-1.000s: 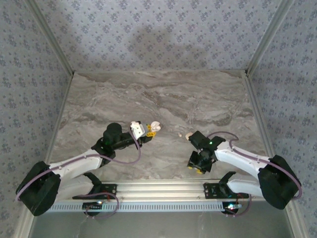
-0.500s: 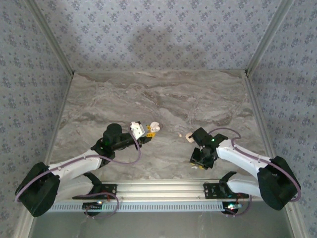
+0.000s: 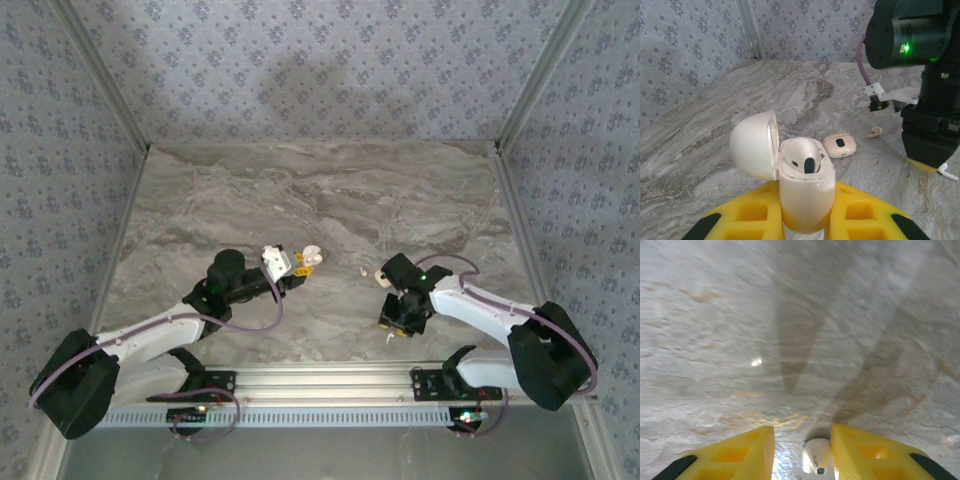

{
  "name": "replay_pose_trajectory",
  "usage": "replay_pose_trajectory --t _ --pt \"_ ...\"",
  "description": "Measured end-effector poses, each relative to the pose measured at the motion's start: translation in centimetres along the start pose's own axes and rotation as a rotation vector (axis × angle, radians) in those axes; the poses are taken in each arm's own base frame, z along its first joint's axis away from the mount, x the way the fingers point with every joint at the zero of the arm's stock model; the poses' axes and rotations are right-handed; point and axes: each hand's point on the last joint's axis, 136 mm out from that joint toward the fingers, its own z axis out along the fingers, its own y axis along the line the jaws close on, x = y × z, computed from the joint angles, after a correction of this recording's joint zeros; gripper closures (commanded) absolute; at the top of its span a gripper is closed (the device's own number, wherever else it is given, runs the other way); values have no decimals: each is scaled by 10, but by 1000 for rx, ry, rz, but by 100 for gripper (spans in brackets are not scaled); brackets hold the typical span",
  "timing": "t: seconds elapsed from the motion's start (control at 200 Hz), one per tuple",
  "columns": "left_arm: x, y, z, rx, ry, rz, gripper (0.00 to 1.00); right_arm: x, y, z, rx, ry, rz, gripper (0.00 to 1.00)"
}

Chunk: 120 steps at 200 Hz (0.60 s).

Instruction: Insert the wireless bluetooth earbuds into the charging case

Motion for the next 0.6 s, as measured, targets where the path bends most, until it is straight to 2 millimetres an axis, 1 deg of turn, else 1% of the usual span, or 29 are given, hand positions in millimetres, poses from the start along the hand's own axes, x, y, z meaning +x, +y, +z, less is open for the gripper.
replay_pose_trajectory --t 0.105,0.185,0.315,0.49,0.6 --pt "0 0 0 0 0 1 88 -6 11 -5 -31 -26 -22 63" --pt "0 0 0 -1 1 5 88 -8 14 -7 -33 -34 -31 63" --pt "1 1 0 -4 2 7 88 -5 6 -13 12 -21 -38 63" --pt "1 1 0 -4 2 11 88 9 -11 -16 95 28 -41 64" --pt "1 0 0 -3 2 11 88 12 -12 -14 105 44 -49 66"
